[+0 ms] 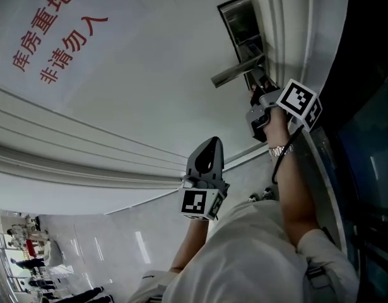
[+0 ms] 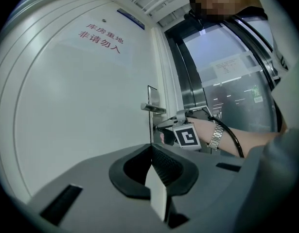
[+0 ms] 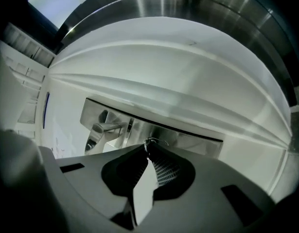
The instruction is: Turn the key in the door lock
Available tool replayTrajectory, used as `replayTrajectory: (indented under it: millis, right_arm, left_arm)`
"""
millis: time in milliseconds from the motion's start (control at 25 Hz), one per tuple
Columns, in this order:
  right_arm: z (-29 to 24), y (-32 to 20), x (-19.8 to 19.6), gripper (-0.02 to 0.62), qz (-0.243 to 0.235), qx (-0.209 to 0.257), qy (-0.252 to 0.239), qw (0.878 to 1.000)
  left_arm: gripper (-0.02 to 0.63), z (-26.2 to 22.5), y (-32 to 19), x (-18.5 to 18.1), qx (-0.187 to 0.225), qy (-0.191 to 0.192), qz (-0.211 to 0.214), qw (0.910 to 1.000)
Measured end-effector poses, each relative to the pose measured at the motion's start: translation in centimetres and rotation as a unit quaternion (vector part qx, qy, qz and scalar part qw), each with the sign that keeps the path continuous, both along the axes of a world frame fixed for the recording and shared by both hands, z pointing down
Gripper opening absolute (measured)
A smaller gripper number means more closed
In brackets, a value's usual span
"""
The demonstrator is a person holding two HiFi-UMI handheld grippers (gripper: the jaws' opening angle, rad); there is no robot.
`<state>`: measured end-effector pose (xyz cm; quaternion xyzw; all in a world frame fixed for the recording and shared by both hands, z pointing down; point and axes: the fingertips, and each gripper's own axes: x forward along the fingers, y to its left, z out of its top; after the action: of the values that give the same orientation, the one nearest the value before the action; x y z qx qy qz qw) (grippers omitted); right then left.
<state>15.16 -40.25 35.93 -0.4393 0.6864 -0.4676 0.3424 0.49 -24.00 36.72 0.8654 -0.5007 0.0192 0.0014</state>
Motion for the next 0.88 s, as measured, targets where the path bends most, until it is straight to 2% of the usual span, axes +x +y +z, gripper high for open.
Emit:
replayTrajectory:
  millis: [240,400,560,680,760,880]
  right_arm:
    - [-0.1,-0.1,0.2,0.032,0.021,-0.025,-0.089,0.995]
    - [0.2,0.0,0.1,0.033,0.021,-0.039,-0.120,0.992]
    - [0.3,0.0,0.1,0.038,0.012,-0.059,-0.182,0.981]
    - [0.4,0.2,0.2,0.038,0.009,-0.068,-0.215,0.974]
    - [0.2,0.2,0.2,0.040,0.005,-0.069,-0.223,0.972]
    - [0.2,0.0,0.0,0.041,-0.007,-0.065,-0.203,0.977]
  left_arm:
    - [0.009,0.5,0.4,0.4,-0.001,0.003,-0.027,0.9996]
    - [0.009,0.7,0.9,0.9,-0.002,0.011,-0.039,0.9992]
    - [0.009,0.9,1.2,0.7,-0.013,0.001,-0.048,0.9988]
    - [0.009,-0.2,1.1,0.7,0.008,0.006,-0.050,0.9987]
    - [0.009,-0.6,0.8,0.5,0.014,0.012,-0.055,0.9983]
    - [0.009,-1.0,0.4,0.7,0.016,0.012,-0.054,0.9983]
